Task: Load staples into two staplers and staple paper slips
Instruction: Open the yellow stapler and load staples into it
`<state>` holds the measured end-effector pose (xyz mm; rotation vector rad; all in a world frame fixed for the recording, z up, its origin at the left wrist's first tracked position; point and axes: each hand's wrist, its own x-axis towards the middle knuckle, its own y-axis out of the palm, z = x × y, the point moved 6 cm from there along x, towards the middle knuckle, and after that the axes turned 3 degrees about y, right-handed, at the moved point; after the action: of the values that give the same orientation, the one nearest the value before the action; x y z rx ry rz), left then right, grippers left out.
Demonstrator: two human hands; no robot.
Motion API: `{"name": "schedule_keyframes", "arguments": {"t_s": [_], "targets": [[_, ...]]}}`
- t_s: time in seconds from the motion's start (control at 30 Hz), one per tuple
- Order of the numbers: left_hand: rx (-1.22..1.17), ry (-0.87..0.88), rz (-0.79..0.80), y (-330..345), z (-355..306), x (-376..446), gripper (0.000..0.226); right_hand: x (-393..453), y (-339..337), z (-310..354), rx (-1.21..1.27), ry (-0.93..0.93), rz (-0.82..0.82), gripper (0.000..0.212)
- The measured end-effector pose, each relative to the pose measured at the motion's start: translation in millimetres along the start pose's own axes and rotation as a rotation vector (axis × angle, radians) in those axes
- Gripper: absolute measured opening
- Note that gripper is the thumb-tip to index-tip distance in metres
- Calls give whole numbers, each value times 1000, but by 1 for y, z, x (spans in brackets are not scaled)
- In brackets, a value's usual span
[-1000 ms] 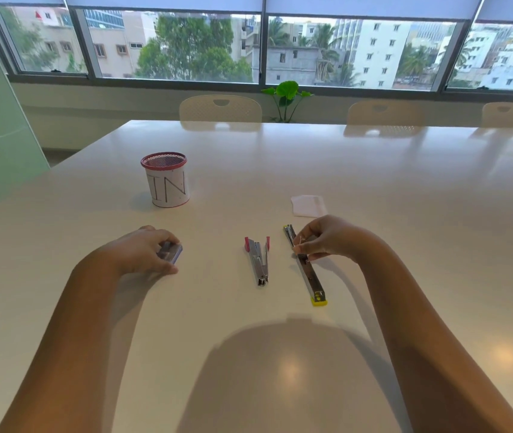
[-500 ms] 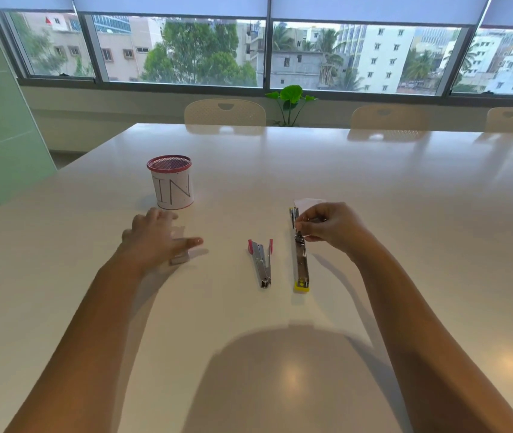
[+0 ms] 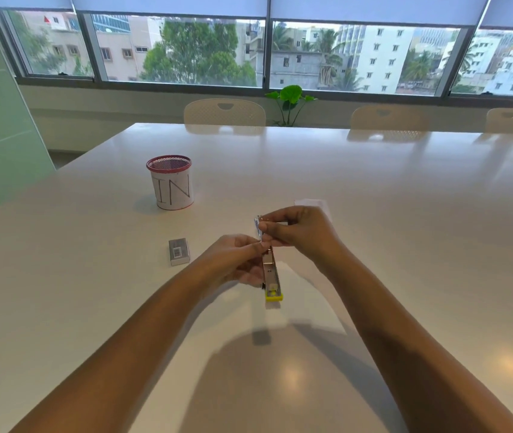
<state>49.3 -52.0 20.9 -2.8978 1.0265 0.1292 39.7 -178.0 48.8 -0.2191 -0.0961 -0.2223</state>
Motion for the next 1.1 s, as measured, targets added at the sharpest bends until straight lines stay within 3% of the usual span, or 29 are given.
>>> {"name": "schedule_keyframes", "arguments": {"t_s": [0.1, 0.27, 0.43, 0.6, 0.87, 1.1], "targets": [[-162, -36, 43, 7, 1, -4, 26, -4, 2, 4, 1, -12, 16, 13], [-115, -78, 28, 2, 4, -4, 20, -4, -11, 0, 53, 126, 45, 29], [-135, -68, 24, -3, 9, 2, 21, -4, -2, -14, 115, 266, 183, 15], [-195, -87, 21, -9, 16, 6, 27, -6, 9, -10, 69, 225, 292, 13], [-274, -165, 43, -11, 18, 8, 24, 3, -18, -9, 281, 224, 0, 18], [-198, -143, 67, -15, 15, 7, 22, 3, -4, -7, 195, 138, 79, 7]]}}
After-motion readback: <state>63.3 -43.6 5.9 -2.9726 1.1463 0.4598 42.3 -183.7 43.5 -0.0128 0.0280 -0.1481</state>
